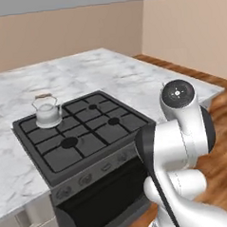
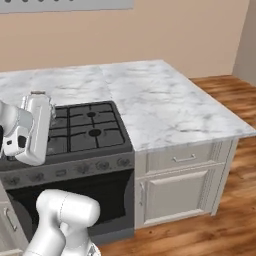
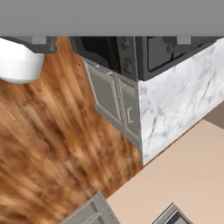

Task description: Pick the kettle from the cabinet and place it on a stove burner. Then pick the pot from the counter and place it on another stove burner. Finally, turn both burners on.

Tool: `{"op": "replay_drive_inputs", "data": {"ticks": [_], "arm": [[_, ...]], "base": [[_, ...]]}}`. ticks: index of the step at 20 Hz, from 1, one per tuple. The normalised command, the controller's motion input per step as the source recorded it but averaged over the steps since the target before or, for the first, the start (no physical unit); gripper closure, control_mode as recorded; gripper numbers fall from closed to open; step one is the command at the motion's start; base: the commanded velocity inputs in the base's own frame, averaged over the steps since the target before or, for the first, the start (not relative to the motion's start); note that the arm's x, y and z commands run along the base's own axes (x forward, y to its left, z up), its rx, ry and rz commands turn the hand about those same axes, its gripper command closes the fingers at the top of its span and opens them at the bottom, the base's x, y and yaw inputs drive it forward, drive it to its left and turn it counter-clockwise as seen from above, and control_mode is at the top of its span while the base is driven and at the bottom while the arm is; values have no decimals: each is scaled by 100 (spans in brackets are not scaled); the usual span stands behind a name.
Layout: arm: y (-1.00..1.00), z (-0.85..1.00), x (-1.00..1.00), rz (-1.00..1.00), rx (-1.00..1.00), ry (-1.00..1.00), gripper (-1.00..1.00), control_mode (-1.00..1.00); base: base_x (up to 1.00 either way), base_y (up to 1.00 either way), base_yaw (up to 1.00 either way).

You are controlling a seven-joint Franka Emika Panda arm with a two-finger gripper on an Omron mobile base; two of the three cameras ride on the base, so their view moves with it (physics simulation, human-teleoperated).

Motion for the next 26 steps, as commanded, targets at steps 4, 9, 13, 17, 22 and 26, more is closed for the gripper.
{"op": "replay_drive_inputs", "data": {"ticks": [4, 9, 13, 17, 22, 26], "arm": [[0, 0, 0, 0, 0, 0, -100, 100], [0, 0, 0, 0, 0, 0, -100, 100], [0, 0, 0, 0, 0, 0, -100, 100], [0, 0, 0, 0, 0, 0, -100, 100], [0, 0, 0, 0, 0, 0, -100, 100], [0, 0, 0, 0, 0, 0, -100, 100]], "base": [[-7, 0, -51], [0, 0, -54], [4, 8, -53], [14, 26, -53], [25, 31, -51], [23, 29, -52]]}}
